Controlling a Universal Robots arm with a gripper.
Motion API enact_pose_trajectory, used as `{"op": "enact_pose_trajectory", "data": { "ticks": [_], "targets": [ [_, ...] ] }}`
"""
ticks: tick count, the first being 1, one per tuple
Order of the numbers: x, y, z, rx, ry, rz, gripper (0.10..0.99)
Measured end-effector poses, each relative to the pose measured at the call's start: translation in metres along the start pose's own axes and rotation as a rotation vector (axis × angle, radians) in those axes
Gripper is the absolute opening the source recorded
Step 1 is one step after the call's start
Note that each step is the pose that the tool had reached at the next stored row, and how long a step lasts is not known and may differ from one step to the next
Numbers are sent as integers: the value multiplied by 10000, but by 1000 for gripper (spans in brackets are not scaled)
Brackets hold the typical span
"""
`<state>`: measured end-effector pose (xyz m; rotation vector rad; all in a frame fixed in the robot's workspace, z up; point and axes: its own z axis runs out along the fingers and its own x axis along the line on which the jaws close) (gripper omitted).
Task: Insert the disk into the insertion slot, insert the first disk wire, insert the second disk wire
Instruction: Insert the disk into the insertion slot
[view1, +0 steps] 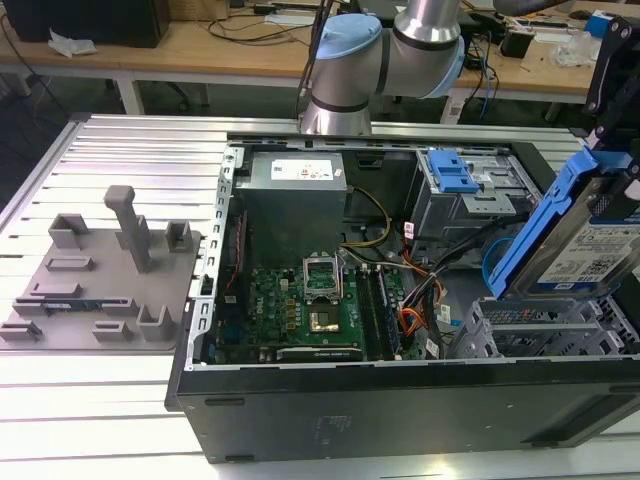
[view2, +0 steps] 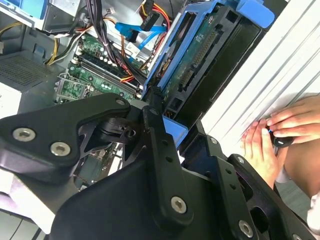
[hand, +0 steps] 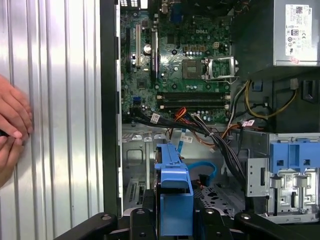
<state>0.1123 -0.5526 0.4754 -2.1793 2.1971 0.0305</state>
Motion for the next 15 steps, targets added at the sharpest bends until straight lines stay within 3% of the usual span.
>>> {"op": "enact_pose_trajectory", "data": {
  "ticks": [15],
  "targets": [
    [26, -12, 104, -42, 1, 2, 365]
  ]
}}
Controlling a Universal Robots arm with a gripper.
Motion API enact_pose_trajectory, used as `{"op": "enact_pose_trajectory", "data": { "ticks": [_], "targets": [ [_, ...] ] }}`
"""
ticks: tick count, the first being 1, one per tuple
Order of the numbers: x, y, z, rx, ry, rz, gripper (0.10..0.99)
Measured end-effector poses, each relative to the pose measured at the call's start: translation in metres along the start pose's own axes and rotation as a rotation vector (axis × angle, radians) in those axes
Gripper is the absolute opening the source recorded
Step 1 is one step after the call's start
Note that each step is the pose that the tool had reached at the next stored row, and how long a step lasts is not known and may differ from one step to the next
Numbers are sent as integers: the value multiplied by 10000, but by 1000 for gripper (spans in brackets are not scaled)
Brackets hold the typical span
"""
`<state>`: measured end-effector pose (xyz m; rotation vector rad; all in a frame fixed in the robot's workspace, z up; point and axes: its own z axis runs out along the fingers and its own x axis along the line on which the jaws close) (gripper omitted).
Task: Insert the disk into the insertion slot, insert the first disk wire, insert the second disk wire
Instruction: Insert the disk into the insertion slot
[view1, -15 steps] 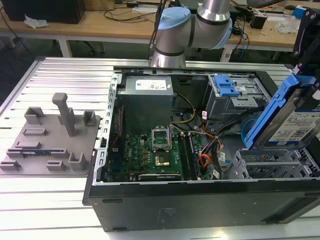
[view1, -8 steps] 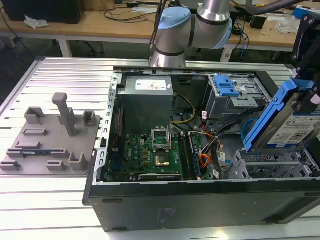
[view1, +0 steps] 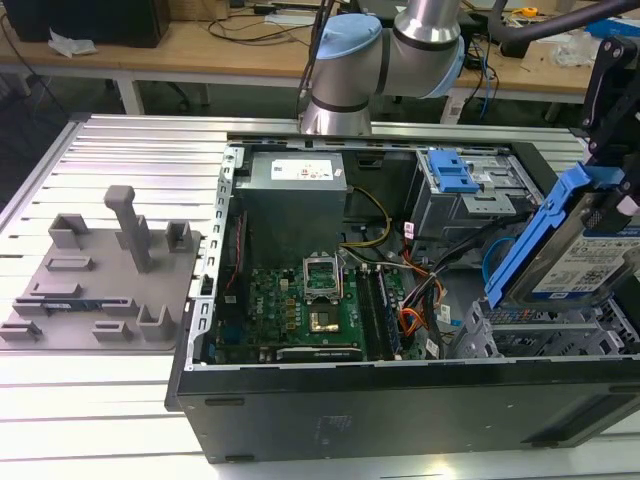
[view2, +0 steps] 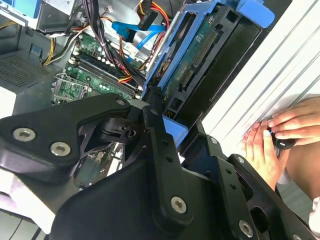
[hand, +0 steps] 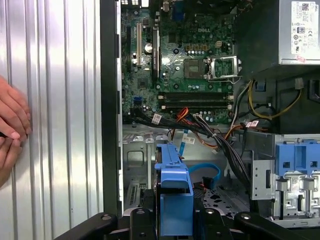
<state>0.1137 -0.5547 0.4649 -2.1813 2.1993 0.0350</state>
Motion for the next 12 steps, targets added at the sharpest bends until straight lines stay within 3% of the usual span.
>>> {"op": "enact_pose_trajectory", "data": {
  "ticks": [12],
  "targets": [
    [6, -11, 67, -32, 0, 0, 365]
  ]
}}
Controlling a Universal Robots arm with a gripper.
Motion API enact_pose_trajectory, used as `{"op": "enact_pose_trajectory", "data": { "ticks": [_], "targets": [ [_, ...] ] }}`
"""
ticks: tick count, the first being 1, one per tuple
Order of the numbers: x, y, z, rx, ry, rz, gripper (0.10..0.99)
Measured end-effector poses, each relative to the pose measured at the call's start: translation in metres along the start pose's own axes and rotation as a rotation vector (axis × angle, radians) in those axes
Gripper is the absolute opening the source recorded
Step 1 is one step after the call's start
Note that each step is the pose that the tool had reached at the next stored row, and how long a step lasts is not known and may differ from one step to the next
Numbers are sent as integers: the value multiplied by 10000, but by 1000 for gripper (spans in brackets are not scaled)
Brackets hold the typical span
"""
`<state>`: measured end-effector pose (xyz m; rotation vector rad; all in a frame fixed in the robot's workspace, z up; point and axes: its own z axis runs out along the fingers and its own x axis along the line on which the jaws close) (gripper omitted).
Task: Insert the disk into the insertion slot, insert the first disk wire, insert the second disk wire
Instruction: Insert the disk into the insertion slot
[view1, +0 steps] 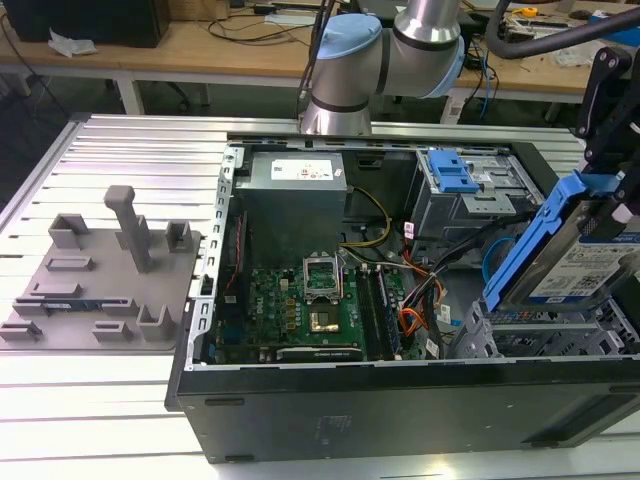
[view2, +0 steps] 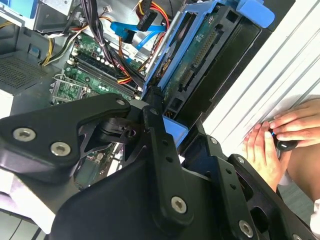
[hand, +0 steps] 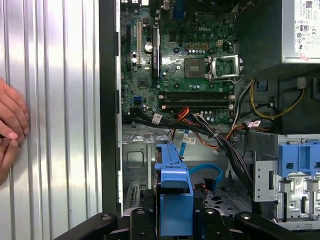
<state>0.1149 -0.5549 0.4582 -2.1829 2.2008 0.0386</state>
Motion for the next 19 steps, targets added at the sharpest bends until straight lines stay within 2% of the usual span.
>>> {"op": "enact_pose_trajectory", "data": {
  "ticks": [8, 16, 19],
  "targets": [
    [11, -20, 35, -36, -1, 4, 365],
    [26, -20, 125, -50, 0, 4, 365],
    [29, -20, 185, -68, 1, 5, 365]
  ]
}}
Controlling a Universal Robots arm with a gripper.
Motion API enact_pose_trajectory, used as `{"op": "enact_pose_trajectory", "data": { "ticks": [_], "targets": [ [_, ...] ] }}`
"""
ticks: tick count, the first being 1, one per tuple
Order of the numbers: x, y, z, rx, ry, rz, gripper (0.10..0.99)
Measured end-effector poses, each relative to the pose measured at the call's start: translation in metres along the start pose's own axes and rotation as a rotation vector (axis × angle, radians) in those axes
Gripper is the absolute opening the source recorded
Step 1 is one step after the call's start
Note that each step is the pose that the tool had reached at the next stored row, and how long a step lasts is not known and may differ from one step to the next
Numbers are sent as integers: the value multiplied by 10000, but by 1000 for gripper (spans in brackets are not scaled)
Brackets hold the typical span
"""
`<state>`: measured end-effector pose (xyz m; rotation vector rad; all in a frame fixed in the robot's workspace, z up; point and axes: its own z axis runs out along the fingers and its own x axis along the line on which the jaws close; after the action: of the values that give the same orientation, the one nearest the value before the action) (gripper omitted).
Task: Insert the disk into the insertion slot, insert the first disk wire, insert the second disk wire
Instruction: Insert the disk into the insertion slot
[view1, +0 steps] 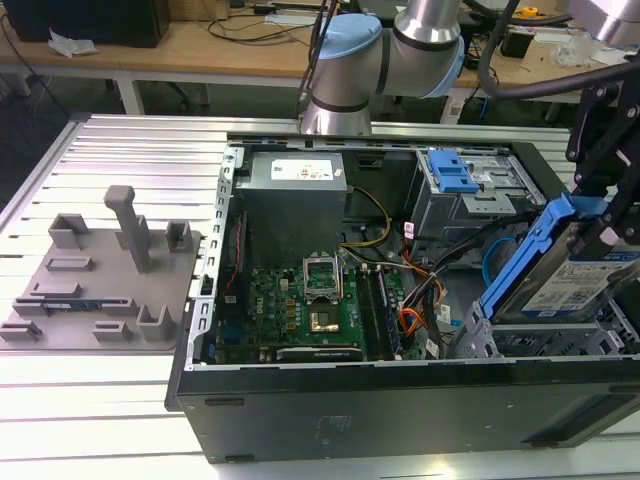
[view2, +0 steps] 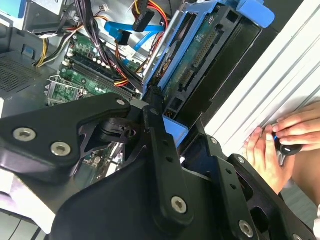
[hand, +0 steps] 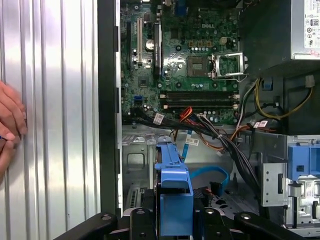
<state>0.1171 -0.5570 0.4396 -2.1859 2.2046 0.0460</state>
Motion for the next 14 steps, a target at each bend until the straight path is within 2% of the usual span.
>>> {"op": "enact_pose_trajectory", "data": {
  "ticks": [8, 9, 10, 12, 13, 14],
  "targets": [
    [10, -1, 168, -55, 1, 2, 365],
    [11, -2, 186, -73, 16, 3, 431],
    [12, -2, 193, -77, 20, 4, 431],
    [12, -2, 193, -77, 34, 3, 557],
    [12, -2, 194, -77, 38, 3, 557],
    [12, -3, 194, -77, 44, 2, 620]
  ]
}}
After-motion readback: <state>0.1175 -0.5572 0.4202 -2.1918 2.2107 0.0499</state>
